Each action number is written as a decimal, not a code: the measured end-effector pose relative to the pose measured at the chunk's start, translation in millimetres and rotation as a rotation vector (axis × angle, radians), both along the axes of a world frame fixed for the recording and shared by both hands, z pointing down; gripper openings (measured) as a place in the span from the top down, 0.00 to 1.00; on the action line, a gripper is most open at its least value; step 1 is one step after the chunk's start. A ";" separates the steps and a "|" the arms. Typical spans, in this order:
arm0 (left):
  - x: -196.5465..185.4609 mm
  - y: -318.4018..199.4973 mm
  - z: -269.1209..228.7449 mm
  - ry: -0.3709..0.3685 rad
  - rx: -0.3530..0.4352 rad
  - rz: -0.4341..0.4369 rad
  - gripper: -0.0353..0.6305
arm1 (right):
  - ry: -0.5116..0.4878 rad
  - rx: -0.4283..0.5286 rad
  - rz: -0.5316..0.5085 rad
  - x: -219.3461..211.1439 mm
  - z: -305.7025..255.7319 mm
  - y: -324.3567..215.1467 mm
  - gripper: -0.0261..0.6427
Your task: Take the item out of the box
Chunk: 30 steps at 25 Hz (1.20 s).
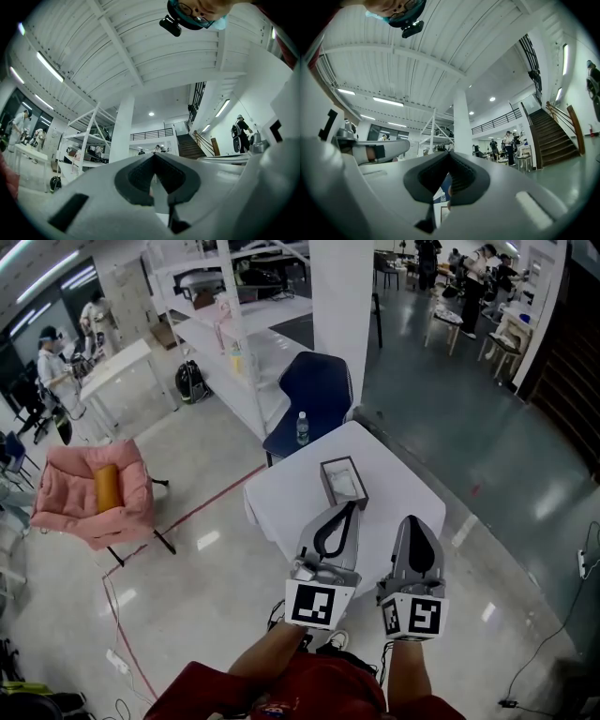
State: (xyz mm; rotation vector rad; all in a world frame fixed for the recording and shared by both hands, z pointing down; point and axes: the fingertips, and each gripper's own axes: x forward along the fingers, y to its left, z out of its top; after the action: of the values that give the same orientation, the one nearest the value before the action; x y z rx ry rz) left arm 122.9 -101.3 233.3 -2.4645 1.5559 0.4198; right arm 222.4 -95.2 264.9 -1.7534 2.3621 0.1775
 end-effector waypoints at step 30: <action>3.0 -141.9 41.2 -0.030 -0.060 -0.103 0.95 | -0.016 -0.041 -0.094 12.0 37.0 -148.2 0.96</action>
State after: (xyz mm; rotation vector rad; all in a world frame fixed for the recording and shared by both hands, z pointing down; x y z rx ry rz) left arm 125.8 -243.2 274.5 -2.4086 1.6977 0.3219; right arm 234.4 -243.3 301.9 -1.6506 2.4471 0.1012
